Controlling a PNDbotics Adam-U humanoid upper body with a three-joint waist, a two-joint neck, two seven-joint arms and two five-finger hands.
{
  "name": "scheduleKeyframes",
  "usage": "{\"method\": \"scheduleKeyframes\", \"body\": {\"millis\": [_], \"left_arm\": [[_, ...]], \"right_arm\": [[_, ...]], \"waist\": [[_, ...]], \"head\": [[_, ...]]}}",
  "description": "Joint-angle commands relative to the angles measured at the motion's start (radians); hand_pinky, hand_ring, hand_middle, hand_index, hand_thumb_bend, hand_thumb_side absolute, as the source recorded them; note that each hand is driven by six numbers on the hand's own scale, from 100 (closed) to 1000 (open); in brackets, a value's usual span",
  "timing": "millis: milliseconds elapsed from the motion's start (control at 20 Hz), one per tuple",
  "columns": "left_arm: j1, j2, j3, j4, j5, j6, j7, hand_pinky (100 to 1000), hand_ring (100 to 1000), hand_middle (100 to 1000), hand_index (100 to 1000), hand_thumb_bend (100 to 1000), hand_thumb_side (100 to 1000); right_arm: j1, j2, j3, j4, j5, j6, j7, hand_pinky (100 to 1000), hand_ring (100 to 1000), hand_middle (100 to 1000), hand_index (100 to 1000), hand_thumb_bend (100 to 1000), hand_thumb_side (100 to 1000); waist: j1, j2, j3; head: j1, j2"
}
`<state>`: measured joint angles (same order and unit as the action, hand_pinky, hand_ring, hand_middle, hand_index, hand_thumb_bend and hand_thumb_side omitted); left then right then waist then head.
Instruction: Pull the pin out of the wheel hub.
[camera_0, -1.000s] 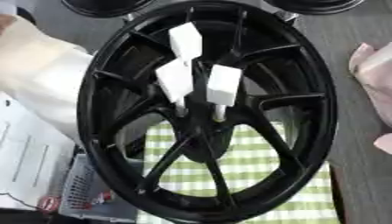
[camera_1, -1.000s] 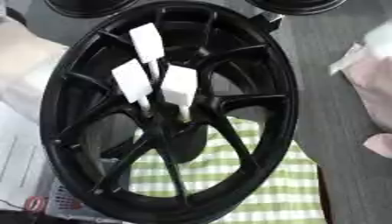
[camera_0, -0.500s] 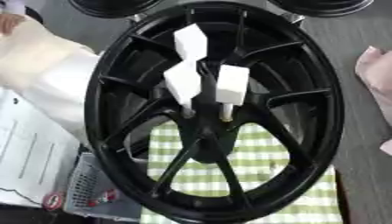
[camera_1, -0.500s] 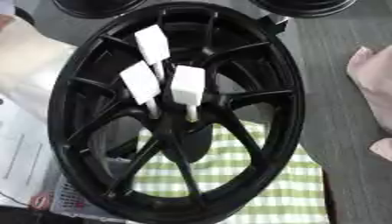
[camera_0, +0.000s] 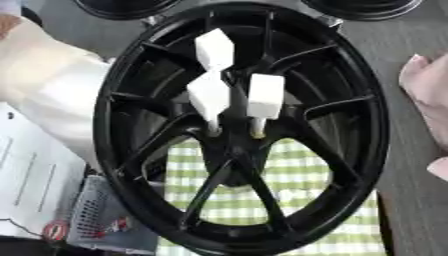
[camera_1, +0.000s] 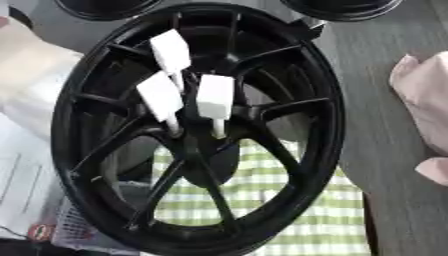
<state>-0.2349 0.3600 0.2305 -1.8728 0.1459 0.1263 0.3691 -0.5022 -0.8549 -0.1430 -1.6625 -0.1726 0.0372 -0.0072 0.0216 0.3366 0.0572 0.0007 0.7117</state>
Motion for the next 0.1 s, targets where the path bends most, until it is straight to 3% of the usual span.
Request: {"method": "scheduleKeyframes", "body": {"millis": [50, 100], "left_arm": [[-0.012, 0.02, -0.001, -0.02, 0.001, -0.002, -0.005, 666, 731, 638, 762, 736, 493], [-0.013, 0.02, -0.001, -0.021, 0.001, -0.001, -0.005, 666, 731, 638, 762, 736, 493]], "right_arm": [[-0.031, 0.01, 0.018, -0.032, -0.061, 0.016, -0.012, 914, 713, 652, 726, 430, 330], [-0.037, 0.02, 0.025, -0.031, -0.077, 0.02, -0.012, 915, 712, 650, 724, 430, 330]], "waist": [[-0.004, -0.024, 0.002], [-0.005, -0.023, 0.003]], "head": [[-0.001, -0.008], [-0.001, -0.009]]}}
